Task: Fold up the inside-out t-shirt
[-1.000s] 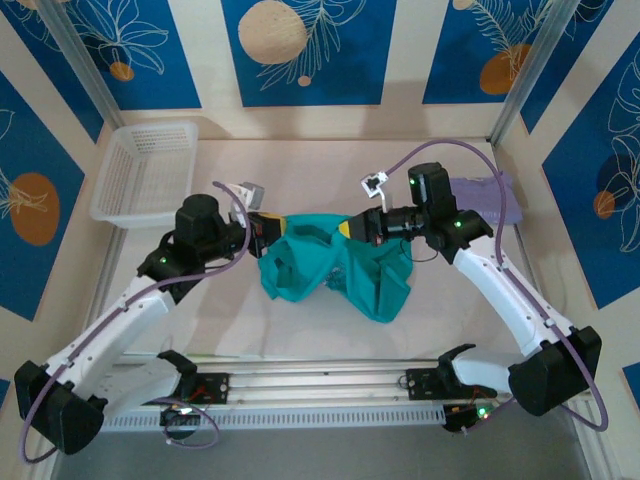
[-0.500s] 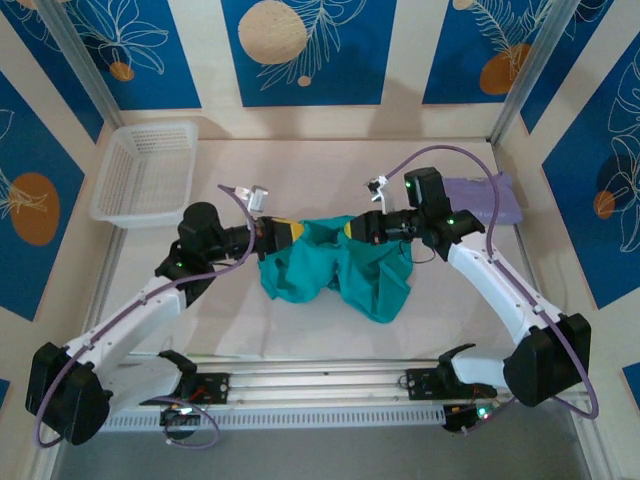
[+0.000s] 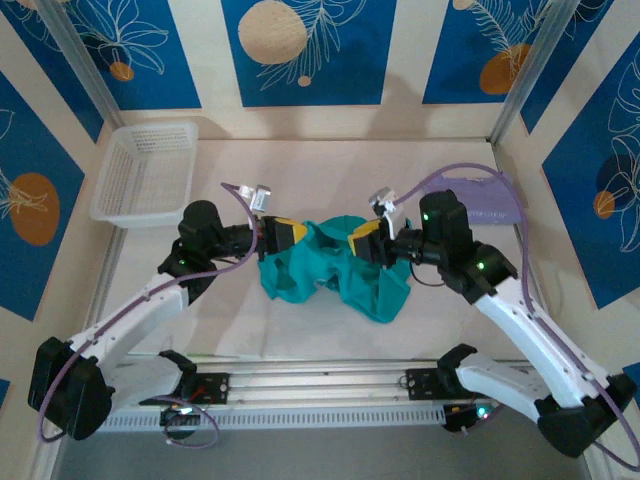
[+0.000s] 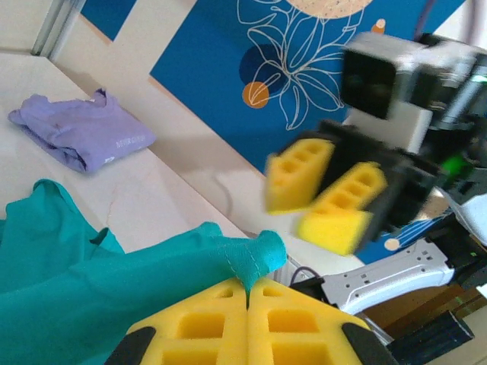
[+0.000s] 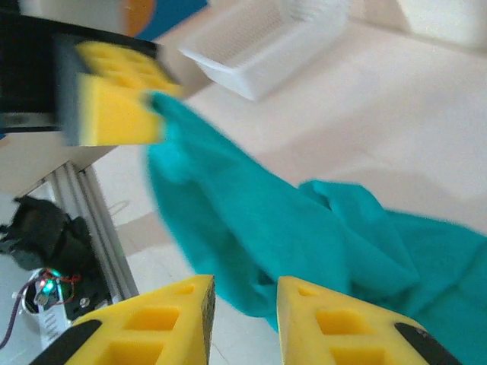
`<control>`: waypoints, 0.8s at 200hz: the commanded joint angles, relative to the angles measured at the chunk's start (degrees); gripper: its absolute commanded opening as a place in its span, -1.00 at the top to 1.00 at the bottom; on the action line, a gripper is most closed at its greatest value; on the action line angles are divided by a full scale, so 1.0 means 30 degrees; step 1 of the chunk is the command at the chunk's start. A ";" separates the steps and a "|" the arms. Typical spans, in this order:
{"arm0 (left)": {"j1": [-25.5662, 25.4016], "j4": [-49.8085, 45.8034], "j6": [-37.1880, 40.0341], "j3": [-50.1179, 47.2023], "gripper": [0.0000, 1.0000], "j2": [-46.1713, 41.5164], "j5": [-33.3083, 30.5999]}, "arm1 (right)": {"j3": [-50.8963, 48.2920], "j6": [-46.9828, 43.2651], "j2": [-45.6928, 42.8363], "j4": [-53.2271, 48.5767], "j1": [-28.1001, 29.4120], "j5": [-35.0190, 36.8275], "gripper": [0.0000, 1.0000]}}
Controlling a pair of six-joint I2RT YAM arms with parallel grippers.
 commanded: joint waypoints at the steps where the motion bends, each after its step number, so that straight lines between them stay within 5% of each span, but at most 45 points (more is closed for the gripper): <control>1: 0.0238 -0.0598 0.0878 0.0853 1.00 -0.0264 0.0474 | -0.0039 -0.2484 0.0393 0.0553 0.1531 0.0481 0.44; 64: 0.0238 -0.0819 0.0937 0.0952 1.00 -0.0381 0.0687 | 0.2226 -0.3512 0.4645 -0.0338 0.2951 0.1663 0.59; 160: 0.0231 -0.0922 0.0998 0.1068 1.00 -0.0324 0.0773 | 0.2223 -0.2750 0.5377 -0.2215 0.1624 0.2125 0.53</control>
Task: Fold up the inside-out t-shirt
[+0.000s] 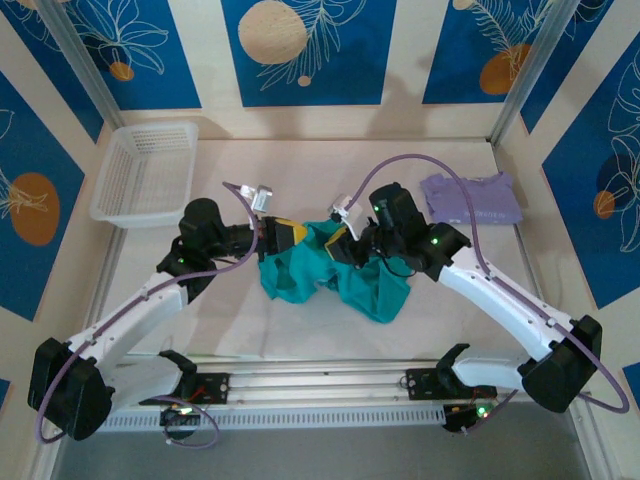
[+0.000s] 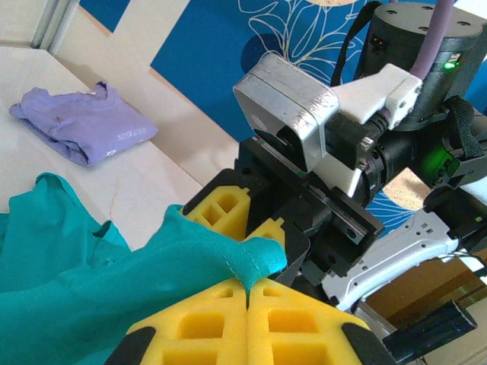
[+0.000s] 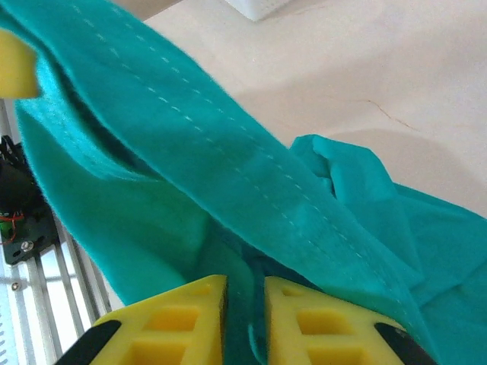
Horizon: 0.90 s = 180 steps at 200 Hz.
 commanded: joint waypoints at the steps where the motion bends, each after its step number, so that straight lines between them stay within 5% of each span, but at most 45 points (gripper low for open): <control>1: 0.0230 0.0091 0.0349 0.0734 1.00 -0.0295 0.0537 | 0.0497 0.0005 0.0201 -0.0971 -0.0110 0.0061 0.53; 99: 0.0231 0.0017 0.0260 0.0997 1.00 -0.0082 0.0557 | 0.0917 -0.0762 0.1805 -0.1316 0.0195 -0.0747 0.35; 147: 0.0259 -0.0706 0.0764 0.0851 1.00 -0.0320 -0.0171 | 0.0070 -0.0800 0.0774 0.0706 0.0015 -0.3491 1.00; 180: 0.0331 -0.1850 0.1378 0.0910 1.00 -0.0601 -0.1286 | -0.1556 0.0017 -0.1436 0.2210 -0.0961 -0.5407 1.00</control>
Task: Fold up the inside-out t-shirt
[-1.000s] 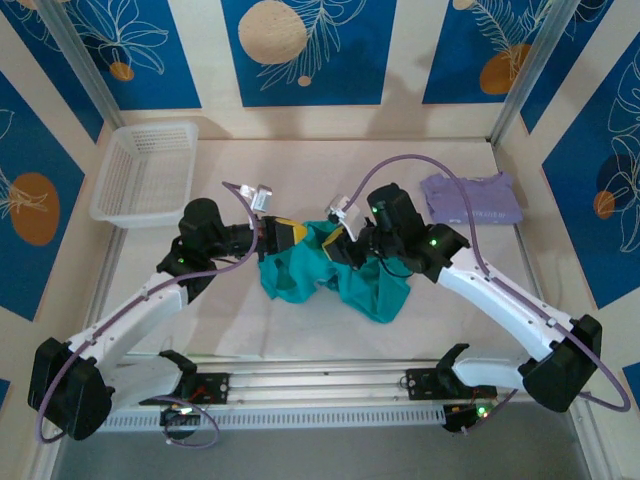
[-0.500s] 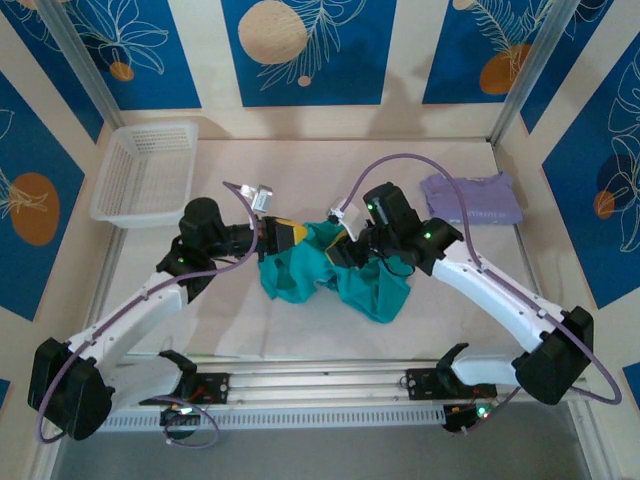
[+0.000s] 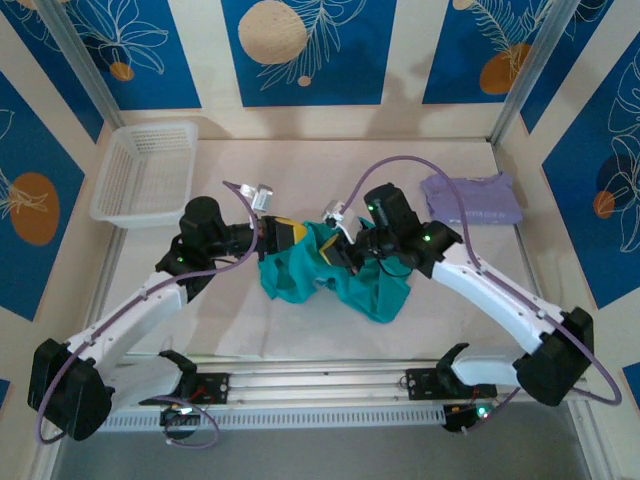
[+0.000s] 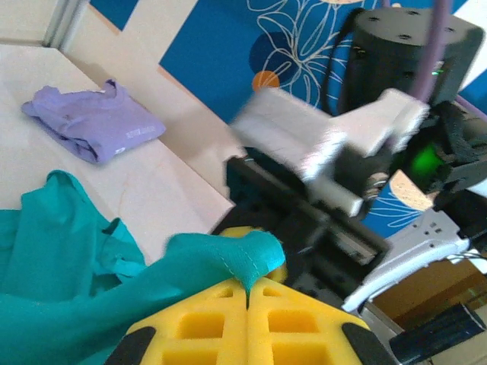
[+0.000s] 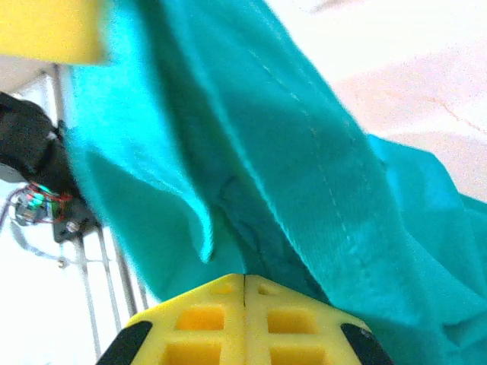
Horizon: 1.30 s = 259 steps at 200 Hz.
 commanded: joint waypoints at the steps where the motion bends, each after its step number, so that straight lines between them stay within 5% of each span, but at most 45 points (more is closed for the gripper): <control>1: 0.0303 -0.0790 0.0844 0.0589 1.00 -0.0543 -0.0836 | -0.1063 0.0522 -0.1764 0.1527 -0.0684 -0.2361 1.00; 106: 0.0763 -0.2537 0.1458 0.0626 1.00 -0.0720 -0.3576 | -0.4801 0.1023 -0.5363 0.3581 -0.0346 -0.4882 1.00; 168: 0.0769 -0.1825 0.1715 0.0012 1.00 -0.0866 -0.2230 | -0.4609 0.3253 -0.5280 0.3023 -0.0281 0.0463 1.00; 221: 0.0763 -0.0918 0.1169 -0.0066 1.00 -0.0940 -0.1541 | -0.4334 0.4269 -0.5827 0.2553 -0.1554 0.0043 0.33; 259: 0.0718 -0.0655 0.0883 -0.0053 1.00 -0.0866 -0.1584 | -0.5209 0.5842 -0.5921 0.3058 -0.1840 -0.0692 0.13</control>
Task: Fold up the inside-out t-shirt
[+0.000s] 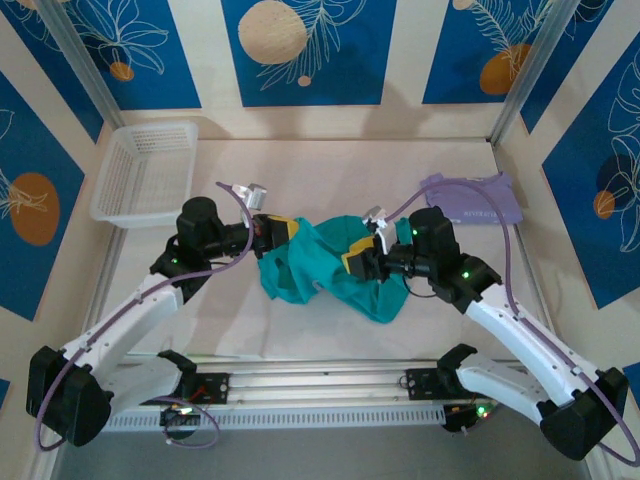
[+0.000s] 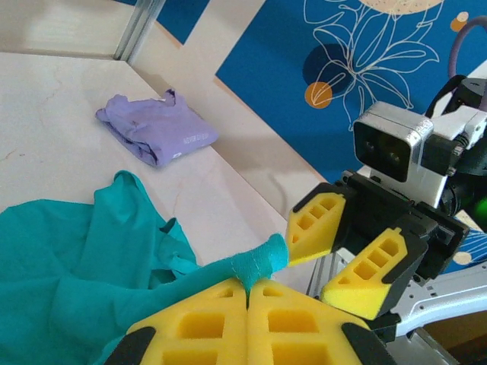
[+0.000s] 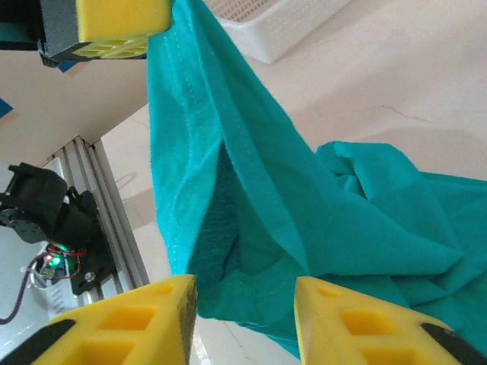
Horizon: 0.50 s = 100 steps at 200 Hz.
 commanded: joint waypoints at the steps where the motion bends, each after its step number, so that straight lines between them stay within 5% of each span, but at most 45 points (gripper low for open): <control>1: 0.0217 0.1086 -0.0318 -0.0054 1.00 -0.0327 0.0470 | -0.0412 0.1408 -0.0349 0.0316 -0.0055 -0.0819 0.12; 21: 0.0197 0.1043 -0.0356 -0.0026 1.00 -0.0356 0.0340 | -0.1072 0.2458 -0.0514 0.1423 -0.0019 -0.1859 -0.12; 100: 0.0110 0.0999 -0.0492 0.0033 1.00 -0.0264 -0.0043 | -0.3285 0.7200 -0.1282 0.3956 0.0902 0.0347 -0.37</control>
